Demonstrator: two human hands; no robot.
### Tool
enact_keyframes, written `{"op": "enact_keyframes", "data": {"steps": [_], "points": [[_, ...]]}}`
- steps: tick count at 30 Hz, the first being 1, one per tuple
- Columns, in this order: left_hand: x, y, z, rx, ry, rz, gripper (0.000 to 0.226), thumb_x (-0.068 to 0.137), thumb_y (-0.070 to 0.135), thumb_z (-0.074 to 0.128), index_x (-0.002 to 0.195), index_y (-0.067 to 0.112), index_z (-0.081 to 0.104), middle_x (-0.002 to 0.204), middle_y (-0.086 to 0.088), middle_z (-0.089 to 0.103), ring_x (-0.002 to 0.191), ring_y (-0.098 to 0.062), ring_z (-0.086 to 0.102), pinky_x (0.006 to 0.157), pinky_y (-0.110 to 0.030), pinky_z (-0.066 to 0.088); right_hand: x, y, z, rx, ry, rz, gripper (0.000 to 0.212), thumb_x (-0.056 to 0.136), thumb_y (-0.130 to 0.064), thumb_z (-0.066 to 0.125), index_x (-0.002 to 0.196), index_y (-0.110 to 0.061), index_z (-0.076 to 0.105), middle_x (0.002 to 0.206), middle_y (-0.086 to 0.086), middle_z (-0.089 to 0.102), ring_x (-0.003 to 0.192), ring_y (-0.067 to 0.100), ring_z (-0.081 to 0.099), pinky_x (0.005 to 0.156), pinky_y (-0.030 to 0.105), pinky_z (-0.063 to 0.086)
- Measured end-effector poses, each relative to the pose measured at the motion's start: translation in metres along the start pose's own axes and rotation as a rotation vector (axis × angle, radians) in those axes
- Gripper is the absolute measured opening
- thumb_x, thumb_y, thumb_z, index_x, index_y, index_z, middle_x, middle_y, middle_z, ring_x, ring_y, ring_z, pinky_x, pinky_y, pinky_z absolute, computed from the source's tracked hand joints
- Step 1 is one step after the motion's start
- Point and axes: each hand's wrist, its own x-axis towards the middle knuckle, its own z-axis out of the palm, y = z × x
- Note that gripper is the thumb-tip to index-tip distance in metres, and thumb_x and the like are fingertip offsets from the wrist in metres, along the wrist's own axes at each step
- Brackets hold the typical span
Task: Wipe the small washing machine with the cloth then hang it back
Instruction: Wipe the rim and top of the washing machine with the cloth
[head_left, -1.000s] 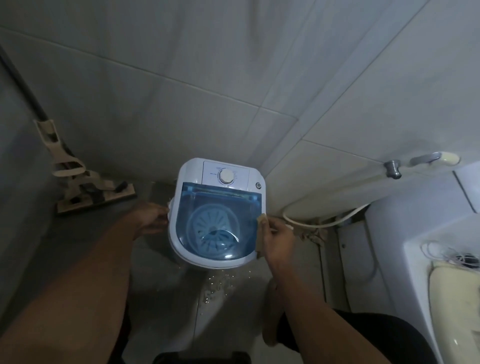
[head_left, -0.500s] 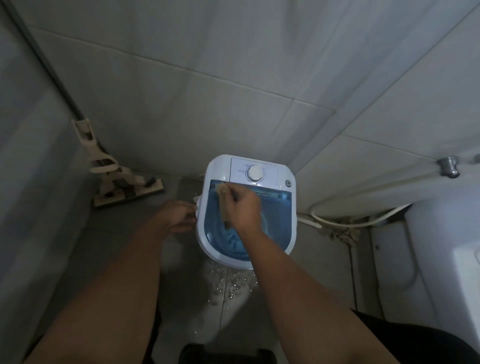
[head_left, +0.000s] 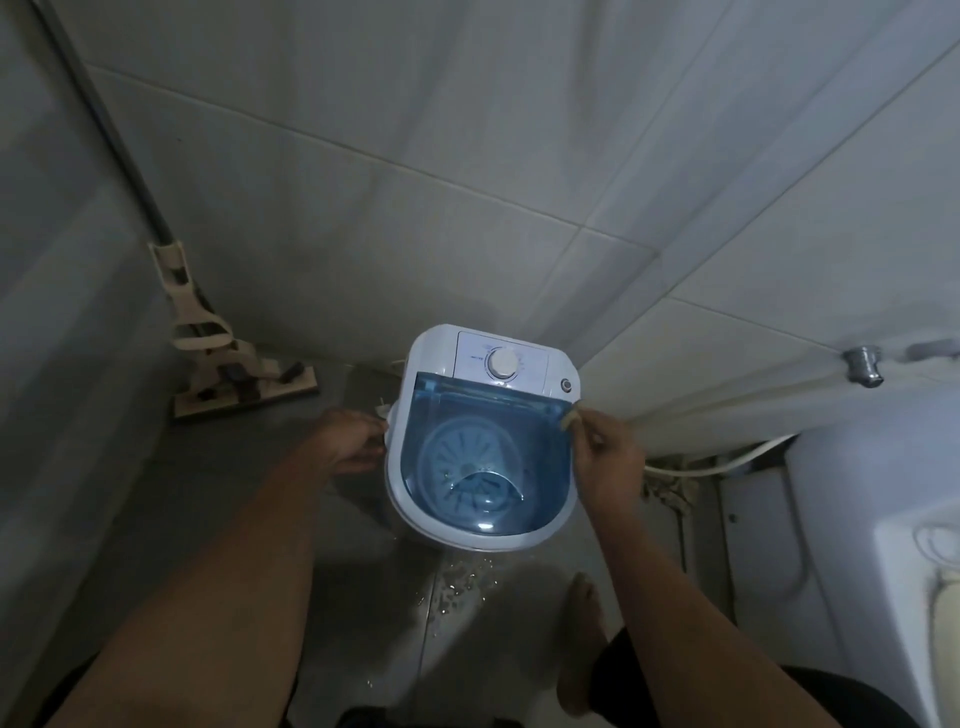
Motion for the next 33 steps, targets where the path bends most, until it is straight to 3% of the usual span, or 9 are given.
{"op": "enact_keyframes", "data": {"steps": [4, 8, 11, 17, 20, 24, 29, 31, 33], "points": [[-0.002, 0.002, 0.001, 0.008, -0.006, 0.001, 0.016, 0.093, 0.006, 0.06, 0.107, 0.003, 0.067, 0.098, -0.015, 0.07, 0.074, -0.02, 0.066, 0.065, -0.03, 0.057, -0.012, 0.0, 0.031, -0.101, -0.107, -0.143, 0.032, 0.098, -0.038, 0.056, 0.106, -0.016, 0.078, 0.103, 0.002, 0.077, 0.092, 0.019, 0.07, 0.088, 0.04, 0.057], [-0.001, 0.003, -0.001, 0.023, -0.027, -0.014, 0.016, 0.093, 0.007, 0.06, 0.107, 0.006, 0.066, 0.098, -0.013, 0.069, 0.073, -0.017, 0.065, 0.058, -0.026, 0.058, -0.027, -0.027, 0.067, -0.06, -0.12, -0.314, 0.028, 0.098, -0.03, 0.062, 0.119, -0.017, 0.076, 0.114, -0.006, 0.075, 0.104, 0.004, 0.061, 0.102, 0.022, 0.045], [0.001, 0.003, -0.002, 0.014, -0.028, -0.016, 0.012, 0.093, 0.006, 0.06, 0.102, 0.007, 0.067, 0.098, -0.013, 0.068, 0.072, -0.018, 0.064, 0.052, -0.024, 0.058, -0.049, -0.042, 0.089, -0.052, -0.21, -0.429, 0.024, 0.097, -0.024, 0.068, 0.119, -0.018, 0.075, 0.118, -0.004, 0.075, 0.109, 0.013, 0.065, 0.104, 0.035, 0.045], [0.005, -0.001, -0.004, 0.008, -0.032, -0.01, 0.007, 0.092, 0.009, 0.061, 0.093, 0.011, 0.067, 0.089, -0.009, 0.069, 0.073, -0.018, 0.064, 0.07, -0.032, 0.056, -0.102, -0.056, 0.093, 0.083, -0.317, -0.578, 0.022, 0.093, -0.011, 0.072, 0.114, -0.014, 0.076, 0.115, -0.003, 0.075, 0.108, 0.015, 0.066, 0.101, 0.033, 0.046], [0.005, -0.001, -0.003, 0.006, -0.034, -0.012, 0.007, 0.093, 0.009, 0.061, 0.089, 0.012, 0.066, 0.087, -0.008, 0.068, 0.072, -0.017, 0.063, 0.068, -0.031, 0.055, -0.112, -0.061, 0.081, 0.146, -0.441, -0.471, 0.023, 0.094, -0.015, 0.07, 0.116, -0.02, 0.077, 0.11, -0.008, 0.076, 0.103, 0.01, 0.067, 0.095, 0.029, 0.05], [0.005, 0.0, -0.002, 0.002, -0.033, -0.018, 0.007, 0.092, 0.008, 0.06, 0.095, 0.009, 0.066, 0.096, -0.011, 0.067, 0.073, -0.017, 0.063, 0.066, -0.031, 0.055, -0.106, -0.072, 0.054, 0.312, -0.572, -0.161, 0.017, 0.096, -0.019, 0.069, 0.108, -0.022, 0.08, 0.104, -0.01, 0.078, 0.098, 0.007, 0.072, 0.092, 0.034, 0.058], [0.002, -0.001, -0.001, 0.015, -0.013, -0.006, 0.025, 0.092, 0.012, 0.062, 0.115, 0.005, 0.065, 0.096, -0.009, 0.069, 0.076, -0.016, 0.066, 0.08, -0.035, 0.057, -0.053, -0.081, 0.011, 0.532, -0.233, 0.139, 0.023, 0.092, -0.014, 0.074, 0.096, -0.035, 0.079, 0.094, -0.017, 0.078, 0.095, 0.006, 0.074, 0.08, 0.021, 0.06], [0.001, -0.001, -0.001, 0.014, -0.007, -0.003, 0.027, 0.091, 0.013, 0.063, 0.117, 0.005, 0.065, 0.098, -0.009, 0.07, 0.079, -0.016, 0.066, 0.085, -0.038, 0.057, -0.033, -0.071, 0.003, 0.456, -0.14, 0.139, 0.015, 0.094, -0.02, 0.074, 0.102, -0.03, 0.08, 0.093, -0.014, 0.079, 0.091, 0.007, 0.074, 0.075, 0.023, 0.061], [0.001, -0.001, -0.001, 0.017, -0.008, -0.007, 0.027, 0.091, 0.013, 0.063, 0.117, 0.004, 0.065, 0.099, -0.009, 0.071, 0.079, -0.016, 0.067, 0.086, -0.039, 0.057, -0.025, -0.055, 0.005, 0.289, -0.154, 0.107, 0.014, 0.096, -0.022, 0.071, 0.108, -0.023, 0.079, 0.093, -0.015, 0.077, 0.087, -0.003, 0.071, 0.078, 0.026, 0.06]]}}
